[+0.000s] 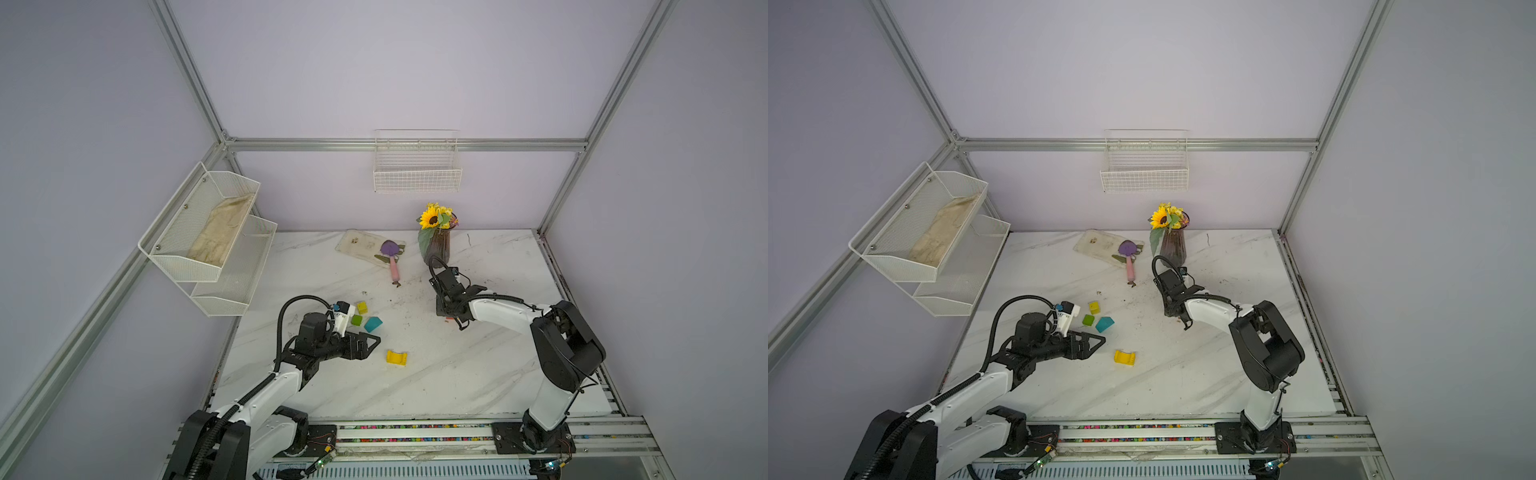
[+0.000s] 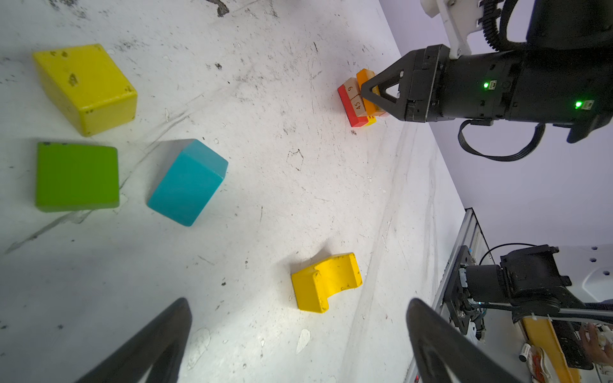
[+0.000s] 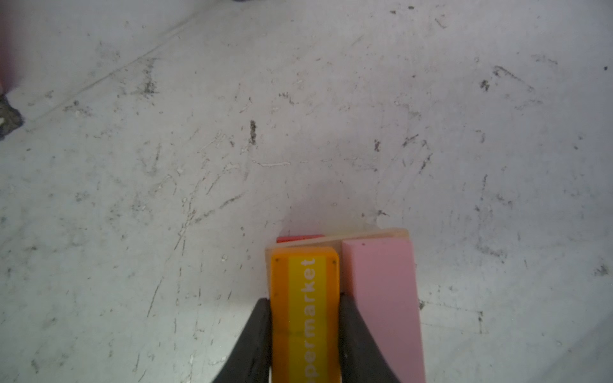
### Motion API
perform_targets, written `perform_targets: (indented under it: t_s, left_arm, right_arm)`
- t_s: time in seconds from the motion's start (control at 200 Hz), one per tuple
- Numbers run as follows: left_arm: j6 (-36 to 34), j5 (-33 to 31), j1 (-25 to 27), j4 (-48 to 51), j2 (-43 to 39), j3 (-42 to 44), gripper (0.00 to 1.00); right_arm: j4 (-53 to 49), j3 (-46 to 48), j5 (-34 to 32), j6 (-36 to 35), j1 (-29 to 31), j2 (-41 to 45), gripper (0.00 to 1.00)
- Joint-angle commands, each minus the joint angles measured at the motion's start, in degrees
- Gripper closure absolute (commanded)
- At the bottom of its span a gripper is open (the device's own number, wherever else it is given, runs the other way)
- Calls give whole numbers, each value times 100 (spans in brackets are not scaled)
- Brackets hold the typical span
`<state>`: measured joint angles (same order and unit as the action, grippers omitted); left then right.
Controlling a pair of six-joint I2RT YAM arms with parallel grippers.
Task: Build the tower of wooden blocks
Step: 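Lower the orange bar onto the top pale bar beside the pink block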
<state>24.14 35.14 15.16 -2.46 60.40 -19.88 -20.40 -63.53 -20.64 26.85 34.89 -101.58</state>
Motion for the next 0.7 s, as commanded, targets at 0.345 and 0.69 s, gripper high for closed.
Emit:
perform_targets:
  t_s: [0.345, 0.69]
  left_arm:
    - [-181, 46, 48, -154, 4, -147, 0]
    - [-177, 47, 57, -150, -2, -142, 0]
  right_arm:
    - [-213, -186, 17, -16, -57, -20, 61]
    - [-333, -178, 84, 57, -62, 274, 50]
